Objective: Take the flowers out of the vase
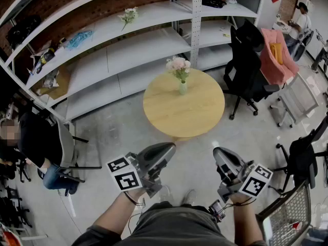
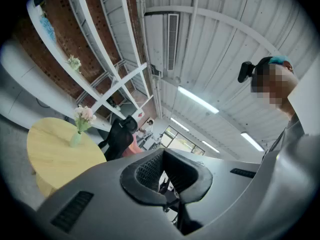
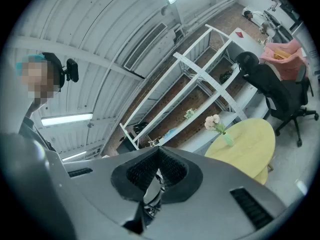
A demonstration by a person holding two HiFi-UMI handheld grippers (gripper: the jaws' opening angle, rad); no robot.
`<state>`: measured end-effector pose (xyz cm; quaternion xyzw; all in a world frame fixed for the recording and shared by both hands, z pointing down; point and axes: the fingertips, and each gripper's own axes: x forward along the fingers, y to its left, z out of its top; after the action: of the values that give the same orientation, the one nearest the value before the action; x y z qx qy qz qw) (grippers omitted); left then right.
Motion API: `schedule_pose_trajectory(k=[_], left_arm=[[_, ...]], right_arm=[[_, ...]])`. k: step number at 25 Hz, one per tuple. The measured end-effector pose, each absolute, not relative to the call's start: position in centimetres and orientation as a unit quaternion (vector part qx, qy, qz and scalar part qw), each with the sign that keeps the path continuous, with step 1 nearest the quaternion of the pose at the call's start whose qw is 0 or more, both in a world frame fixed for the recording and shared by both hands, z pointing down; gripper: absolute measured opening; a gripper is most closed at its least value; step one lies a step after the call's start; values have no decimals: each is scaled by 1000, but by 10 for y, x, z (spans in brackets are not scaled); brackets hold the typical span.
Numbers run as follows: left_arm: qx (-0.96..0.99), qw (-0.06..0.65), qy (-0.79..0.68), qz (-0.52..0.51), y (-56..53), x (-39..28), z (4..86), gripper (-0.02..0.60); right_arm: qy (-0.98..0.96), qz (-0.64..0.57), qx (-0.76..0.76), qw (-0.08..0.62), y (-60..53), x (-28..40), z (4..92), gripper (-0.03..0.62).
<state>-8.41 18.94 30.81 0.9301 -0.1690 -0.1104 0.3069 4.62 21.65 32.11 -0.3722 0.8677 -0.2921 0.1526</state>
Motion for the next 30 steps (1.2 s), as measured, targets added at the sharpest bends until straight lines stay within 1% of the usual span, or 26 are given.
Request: schedule_pose_trajectory(k=[9,21,30], left_arm=[[927,311,-177,-108,201,-73,320,9],[924,303,-205,-106,219,-44,324,9],[920,295,-233,-112,214,-45,324,9]], right_arm=[[870,-297,-366,146,228,57,332,14],[876,-308,-336,160,236,92,334,15],[883,-309,-318,158,230,100,332,15]])
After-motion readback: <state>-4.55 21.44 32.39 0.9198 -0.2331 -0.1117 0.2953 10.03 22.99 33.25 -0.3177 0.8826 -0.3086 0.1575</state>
